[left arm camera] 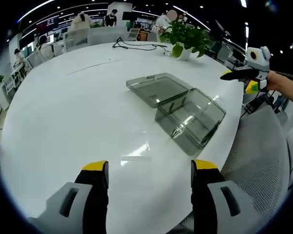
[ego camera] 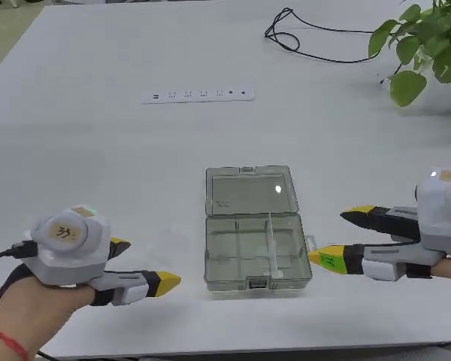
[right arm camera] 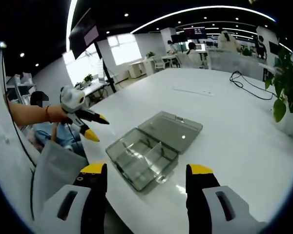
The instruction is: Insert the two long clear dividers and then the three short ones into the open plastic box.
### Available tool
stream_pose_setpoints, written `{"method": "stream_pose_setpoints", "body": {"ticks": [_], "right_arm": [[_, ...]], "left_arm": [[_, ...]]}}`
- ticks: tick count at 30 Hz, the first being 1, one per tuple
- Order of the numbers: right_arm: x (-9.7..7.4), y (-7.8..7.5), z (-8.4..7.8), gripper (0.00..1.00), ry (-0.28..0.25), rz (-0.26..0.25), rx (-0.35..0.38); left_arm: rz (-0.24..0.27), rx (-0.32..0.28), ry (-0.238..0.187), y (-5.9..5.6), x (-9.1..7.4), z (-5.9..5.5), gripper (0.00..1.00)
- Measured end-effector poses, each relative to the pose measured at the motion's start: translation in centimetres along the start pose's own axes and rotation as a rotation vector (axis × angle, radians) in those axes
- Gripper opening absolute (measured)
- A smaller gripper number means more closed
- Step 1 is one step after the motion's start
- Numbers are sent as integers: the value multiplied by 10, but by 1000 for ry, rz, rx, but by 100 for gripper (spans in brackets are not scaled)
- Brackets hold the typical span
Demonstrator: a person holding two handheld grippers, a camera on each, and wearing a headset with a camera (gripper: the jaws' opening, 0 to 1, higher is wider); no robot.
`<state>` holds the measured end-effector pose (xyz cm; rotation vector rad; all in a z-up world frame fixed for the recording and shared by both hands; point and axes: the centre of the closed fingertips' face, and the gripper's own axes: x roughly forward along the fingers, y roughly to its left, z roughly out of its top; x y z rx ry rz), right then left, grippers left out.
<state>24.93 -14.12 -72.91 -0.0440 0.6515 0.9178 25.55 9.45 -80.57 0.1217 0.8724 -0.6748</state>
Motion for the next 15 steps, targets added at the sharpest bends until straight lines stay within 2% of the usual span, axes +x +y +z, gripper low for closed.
{"method": "stream_pose_setpoints", "body": {"ticks": [2,5,6,15], "right_arm": [[-2,0,-3,70,0,9,-17],[-4,0,-4,74,-10,24,-66],[-5,0,-5,75,-10,30,-78],[-11,-5,-19,77,1,60,-186]], "left_arm": [[6,-4,33,3,4,-5,66],[17,-3,53,7,8,-8,62],[23,-7,76,9,9,-12,61],[45,-10,145,14,18,-22,57]]}}
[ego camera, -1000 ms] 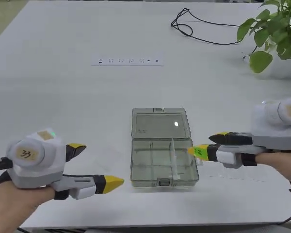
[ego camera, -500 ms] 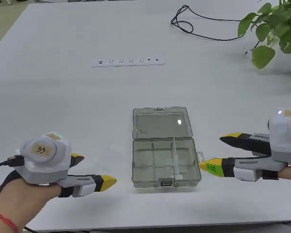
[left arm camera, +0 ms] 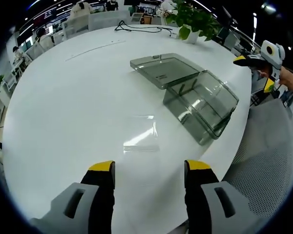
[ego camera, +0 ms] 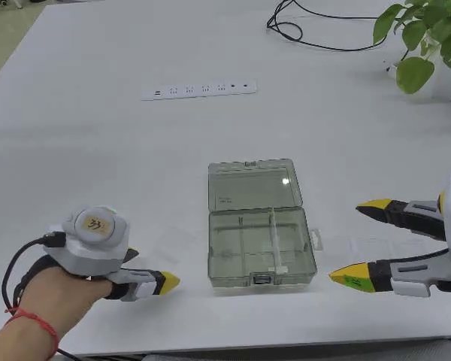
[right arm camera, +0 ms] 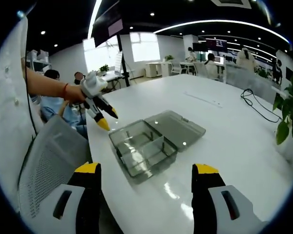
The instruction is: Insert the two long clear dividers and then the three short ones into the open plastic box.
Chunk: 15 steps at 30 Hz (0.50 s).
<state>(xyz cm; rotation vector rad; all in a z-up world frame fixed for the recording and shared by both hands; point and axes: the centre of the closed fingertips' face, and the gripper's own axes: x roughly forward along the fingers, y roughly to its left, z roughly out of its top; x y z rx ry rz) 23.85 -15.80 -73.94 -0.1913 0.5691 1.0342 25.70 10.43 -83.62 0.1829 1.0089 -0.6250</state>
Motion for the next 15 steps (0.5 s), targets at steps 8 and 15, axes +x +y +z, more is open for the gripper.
{"method": "stream_pose_setpoints", "body": {"ticks": [8,15], "right_arm": [[-7,-7,-7,76,-7,-8,5],[-13,-14,-5,75,-44,-34,31]], "left_arm": [[39,9,67,4,6,-7,52],[87,61,121,6,9,-9,47]]}}
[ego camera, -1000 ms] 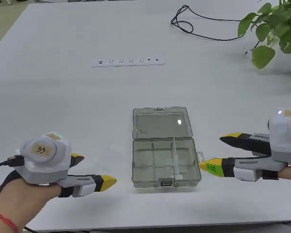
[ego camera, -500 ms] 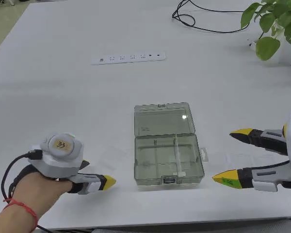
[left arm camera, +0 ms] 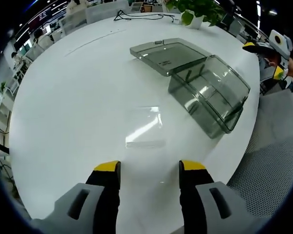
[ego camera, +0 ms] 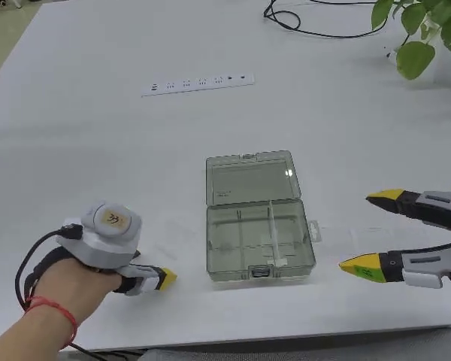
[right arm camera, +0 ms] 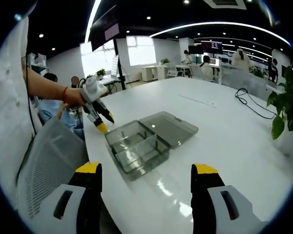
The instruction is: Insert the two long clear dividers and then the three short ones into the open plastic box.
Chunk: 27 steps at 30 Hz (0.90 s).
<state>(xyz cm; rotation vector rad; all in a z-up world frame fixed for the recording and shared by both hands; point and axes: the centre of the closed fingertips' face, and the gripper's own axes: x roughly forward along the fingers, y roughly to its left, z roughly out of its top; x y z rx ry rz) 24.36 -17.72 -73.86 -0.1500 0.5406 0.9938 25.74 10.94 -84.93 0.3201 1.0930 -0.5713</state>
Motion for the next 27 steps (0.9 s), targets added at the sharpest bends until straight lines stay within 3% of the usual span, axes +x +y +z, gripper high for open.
{"method": "stream_pose_setpoints", "body": {"ticks": [1,11,27], "right_arm": [[-1,-1,0,75,-4,-6,5],[-8,-2,-8,75,-9,-22,13],[-10,-2,-9,74,-12,-39,20]], "left_arm": [[20,31,21,2,-1,-2,46],[31,-5,40,3,1,2,32],[7,31,92,1,1,1,32]]}}
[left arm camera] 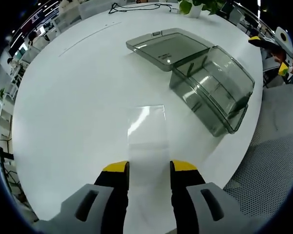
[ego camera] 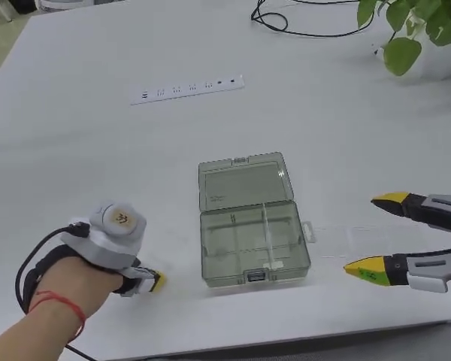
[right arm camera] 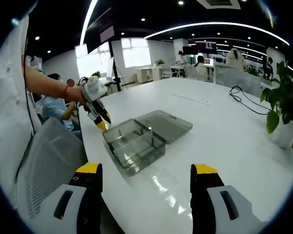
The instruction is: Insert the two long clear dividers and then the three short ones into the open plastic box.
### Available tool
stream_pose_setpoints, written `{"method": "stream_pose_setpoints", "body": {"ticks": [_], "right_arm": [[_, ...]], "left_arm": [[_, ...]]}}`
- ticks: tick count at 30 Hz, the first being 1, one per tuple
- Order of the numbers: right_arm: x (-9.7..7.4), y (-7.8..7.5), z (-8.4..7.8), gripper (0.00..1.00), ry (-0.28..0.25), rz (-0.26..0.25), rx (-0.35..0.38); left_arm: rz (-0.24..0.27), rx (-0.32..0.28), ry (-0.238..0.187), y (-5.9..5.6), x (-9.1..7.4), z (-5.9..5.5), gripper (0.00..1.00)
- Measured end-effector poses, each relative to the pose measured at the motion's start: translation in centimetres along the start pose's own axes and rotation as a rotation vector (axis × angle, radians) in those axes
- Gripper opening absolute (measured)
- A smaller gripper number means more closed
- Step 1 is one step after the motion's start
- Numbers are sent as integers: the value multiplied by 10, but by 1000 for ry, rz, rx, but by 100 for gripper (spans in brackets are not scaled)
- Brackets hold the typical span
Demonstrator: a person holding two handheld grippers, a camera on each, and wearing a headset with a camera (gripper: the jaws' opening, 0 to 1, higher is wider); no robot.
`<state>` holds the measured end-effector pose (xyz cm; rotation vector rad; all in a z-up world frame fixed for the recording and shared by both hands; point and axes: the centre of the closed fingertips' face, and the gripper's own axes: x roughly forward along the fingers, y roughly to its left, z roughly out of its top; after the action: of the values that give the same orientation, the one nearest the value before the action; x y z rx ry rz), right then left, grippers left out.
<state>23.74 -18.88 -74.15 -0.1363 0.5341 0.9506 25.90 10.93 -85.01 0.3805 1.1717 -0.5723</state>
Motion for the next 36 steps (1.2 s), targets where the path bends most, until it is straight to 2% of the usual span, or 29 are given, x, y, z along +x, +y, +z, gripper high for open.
{"method": "stream_pose_setpoints", "body": {"ticks": [11,18,22,27,33,36], "right_arm": [[2,3,2,74,3,-4,0],[3,6,5,74,11,-2,-5],[5,8,10,73,16,-3,-8],[9,13,22,72,10,-2,-11],[15,21,37,69,-3,3,-3],[19,25,50,66,-22,2,26]], "left_arm": [[-40,-28,-32,-4,-2,-1,30],[-54,-97,-99,-4,-11,4,30],[-61,-125,-143,-7,-21,9,30],[-77,-163,-218,-13,-37,21,30],[-117,-210,-323,-23,-56,41,30],[-144,-229,-376,-31,-66,52,30]]}}
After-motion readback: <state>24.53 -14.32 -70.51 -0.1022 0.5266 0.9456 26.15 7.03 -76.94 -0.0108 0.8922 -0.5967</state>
